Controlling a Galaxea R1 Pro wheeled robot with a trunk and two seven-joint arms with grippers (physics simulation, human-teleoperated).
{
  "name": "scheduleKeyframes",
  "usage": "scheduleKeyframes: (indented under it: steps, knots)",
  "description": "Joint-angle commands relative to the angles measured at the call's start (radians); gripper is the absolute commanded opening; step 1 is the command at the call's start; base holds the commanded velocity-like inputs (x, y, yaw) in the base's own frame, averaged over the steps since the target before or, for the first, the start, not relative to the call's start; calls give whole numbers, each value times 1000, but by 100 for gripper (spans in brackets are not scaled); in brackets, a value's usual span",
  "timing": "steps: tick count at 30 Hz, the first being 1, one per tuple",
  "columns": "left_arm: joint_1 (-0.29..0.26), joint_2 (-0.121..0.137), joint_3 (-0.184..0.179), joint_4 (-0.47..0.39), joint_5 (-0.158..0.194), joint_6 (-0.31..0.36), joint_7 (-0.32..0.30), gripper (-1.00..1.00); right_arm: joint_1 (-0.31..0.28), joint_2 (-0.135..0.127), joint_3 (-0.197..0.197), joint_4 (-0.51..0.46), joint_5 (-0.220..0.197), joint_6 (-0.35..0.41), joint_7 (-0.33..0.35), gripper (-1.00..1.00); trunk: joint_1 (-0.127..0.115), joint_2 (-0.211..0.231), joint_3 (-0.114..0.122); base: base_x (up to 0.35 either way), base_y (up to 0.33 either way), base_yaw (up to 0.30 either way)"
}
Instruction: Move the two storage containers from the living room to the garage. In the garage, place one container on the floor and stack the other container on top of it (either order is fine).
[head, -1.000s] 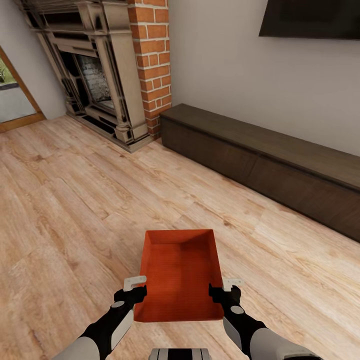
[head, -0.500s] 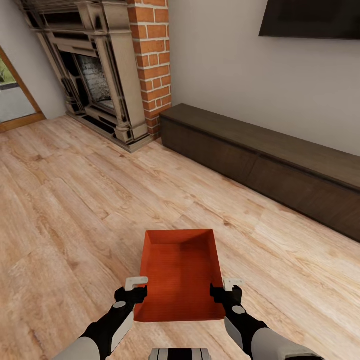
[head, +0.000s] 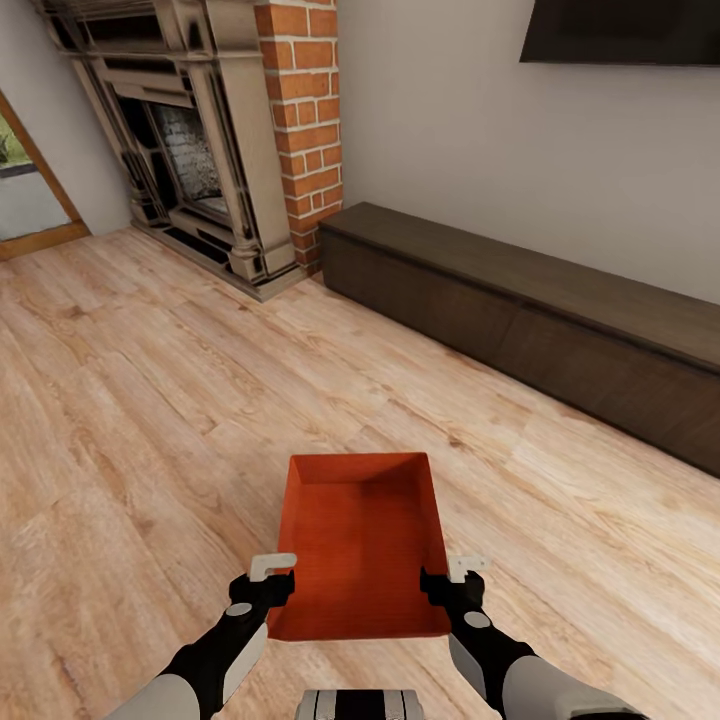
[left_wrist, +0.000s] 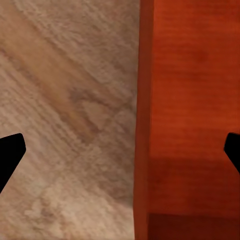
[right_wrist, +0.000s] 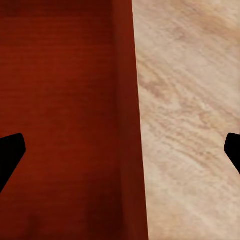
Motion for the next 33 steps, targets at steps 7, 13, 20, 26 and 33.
scheduleKeyframes:
  steps: [7,13,20,26,33]
  knots:
    - [-1,2,-7,0,9,-2,8,100,-1,0,0,1,5,-1,-6,100,15,-29,-13,0,0,0]
    - [-1,1,-7,-2,9,-2,8,100,-1,0,0,1,5,-2,-6,100,15,-29,-13,0,0,0]
    - [-1,1,-7,-2,9,-2,8,100,-1,0,0,1,5,-1,-6,100,15,-29,-13,0,0,0]
    - [-1,1,-7,-2,9,-2,8,100,-1,0,0,1,4,1,-6,100,15,-29,-13,0,0,0]
    - [-1,1,-7,-2,9,-2,8,100,-1,0,0,1,3,0,-7,100,15,-29,-13,0,0,0]
